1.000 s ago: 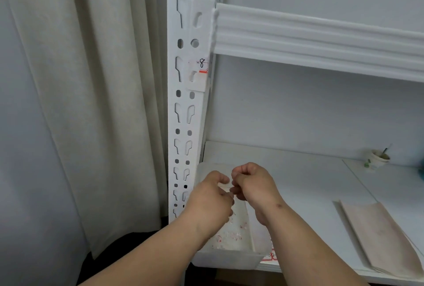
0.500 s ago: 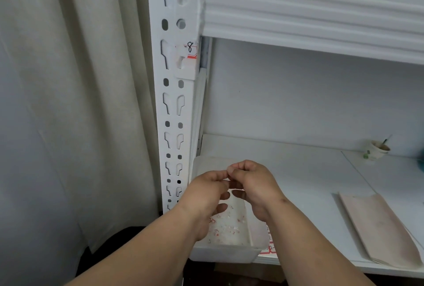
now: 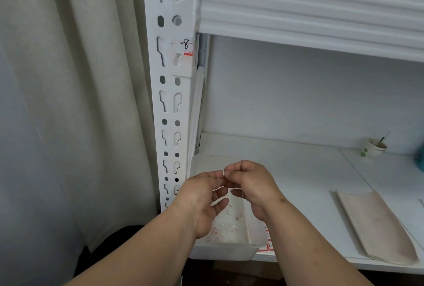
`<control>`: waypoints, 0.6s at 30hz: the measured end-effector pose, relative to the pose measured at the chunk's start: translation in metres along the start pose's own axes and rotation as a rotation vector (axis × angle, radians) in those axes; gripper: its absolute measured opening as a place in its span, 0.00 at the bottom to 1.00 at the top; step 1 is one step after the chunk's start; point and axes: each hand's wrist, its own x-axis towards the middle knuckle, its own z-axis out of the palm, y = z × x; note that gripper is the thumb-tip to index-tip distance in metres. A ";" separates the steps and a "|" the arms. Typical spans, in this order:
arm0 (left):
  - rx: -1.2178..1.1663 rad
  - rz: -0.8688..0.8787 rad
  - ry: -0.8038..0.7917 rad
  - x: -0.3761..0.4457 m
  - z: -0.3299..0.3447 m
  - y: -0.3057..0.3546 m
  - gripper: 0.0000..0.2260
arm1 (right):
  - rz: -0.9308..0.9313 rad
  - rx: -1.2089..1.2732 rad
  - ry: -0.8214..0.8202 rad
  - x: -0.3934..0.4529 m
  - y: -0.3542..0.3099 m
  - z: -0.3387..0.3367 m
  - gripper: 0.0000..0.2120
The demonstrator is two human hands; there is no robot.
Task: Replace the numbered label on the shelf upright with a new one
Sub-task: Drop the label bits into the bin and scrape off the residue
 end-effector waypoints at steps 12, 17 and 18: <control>0.133 0.062 0.064 0.000 -0.001 0.000 0.12 | -0.039 -0.048 0.072 0.002 -0.004 0.001 0.05; 0.073 0.050 0.046 0.001 0.001 0.000 0.10 | 0.002 0.012 0.054 0.003 -0.003 -0.001 0.03; 0.077 0.049 0.041 0.002 0.001 0.000 0.11 | 0.003 0.016 0.050 0.003 -0.002 -0.001 0.03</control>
